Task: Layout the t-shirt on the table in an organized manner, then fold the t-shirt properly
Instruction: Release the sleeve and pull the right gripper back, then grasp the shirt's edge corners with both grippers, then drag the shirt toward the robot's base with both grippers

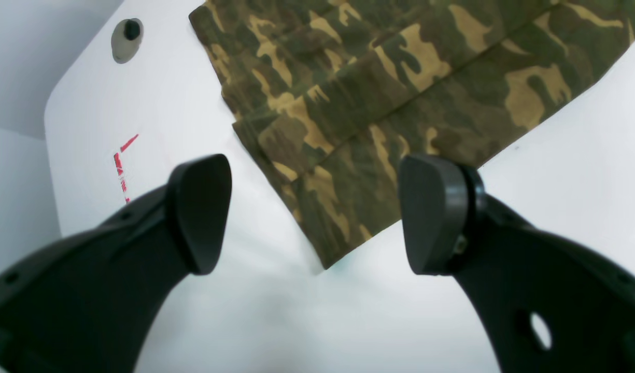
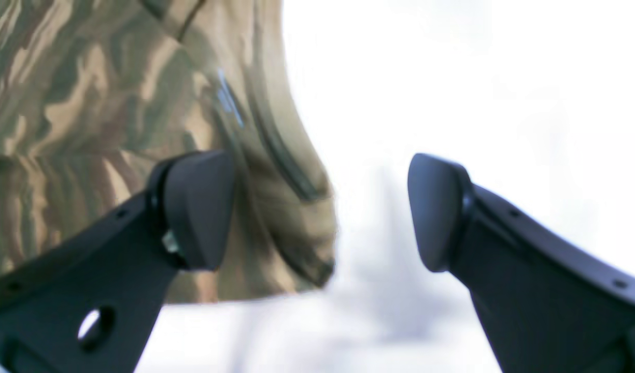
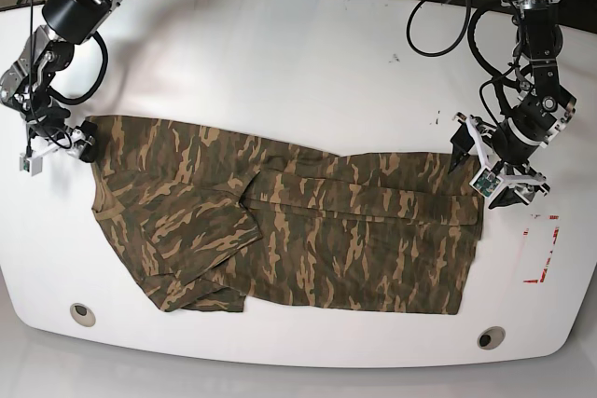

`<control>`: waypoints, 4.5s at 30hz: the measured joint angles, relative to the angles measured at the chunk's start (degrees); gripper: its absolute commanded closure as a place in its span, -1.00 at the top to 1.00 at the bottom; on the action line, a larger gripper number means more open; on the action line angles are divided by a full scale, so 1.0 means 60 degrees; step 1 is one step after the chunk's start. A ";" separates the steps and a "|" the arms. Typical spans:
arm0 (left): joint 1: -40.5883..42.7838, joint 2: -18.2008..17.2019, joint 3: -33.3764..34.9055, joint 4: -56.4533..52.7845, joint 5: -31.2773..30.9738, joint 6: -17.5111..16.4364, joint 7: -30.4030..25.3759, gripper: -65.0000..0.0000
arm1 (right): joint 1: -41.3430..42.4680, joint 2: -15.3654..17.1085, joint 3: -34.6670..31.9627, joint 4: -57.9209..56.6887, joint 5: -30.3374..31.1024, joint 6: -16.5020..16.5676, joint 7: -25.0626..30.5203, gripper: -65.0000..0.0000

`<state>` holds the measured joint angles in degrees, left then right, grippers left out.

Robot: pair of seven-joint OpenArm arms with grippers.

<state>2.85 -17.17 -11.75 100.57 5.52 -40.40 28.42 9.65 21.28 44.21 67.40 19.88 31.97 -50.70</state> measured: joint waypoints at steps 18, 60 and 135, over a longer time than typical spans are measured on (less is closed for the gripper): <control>0.0007 -0.0004 0.0000 0.0000 0.0000 0.0004 0.0000 0.48 | -0.1140 -0.0084 -0.0266 0.0080 0.1009 -0.0029 0.0346 0.54; -0.0382 0.0080 -0.1585 -0.1286 -0.1213 0.0007 0.0900 1.00 | -0.1115 -0.0412 -0.1129 0.0124 0.1224 0.0015 0.0408 -1.00; -0.1191 -0.0266 -0.0641 -0.5570 -0.1708 0.0084 -0.0747 -0.93 | -0.1107 -0.0481 -0.1129 0.0124 0.1264 0.0007 0.0415 -1.00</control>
<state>-4.29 -18.76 -15.59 67.16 -4.73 -39.90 23.94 3.01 18.39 37.43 68.14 27.46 32.01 -48.21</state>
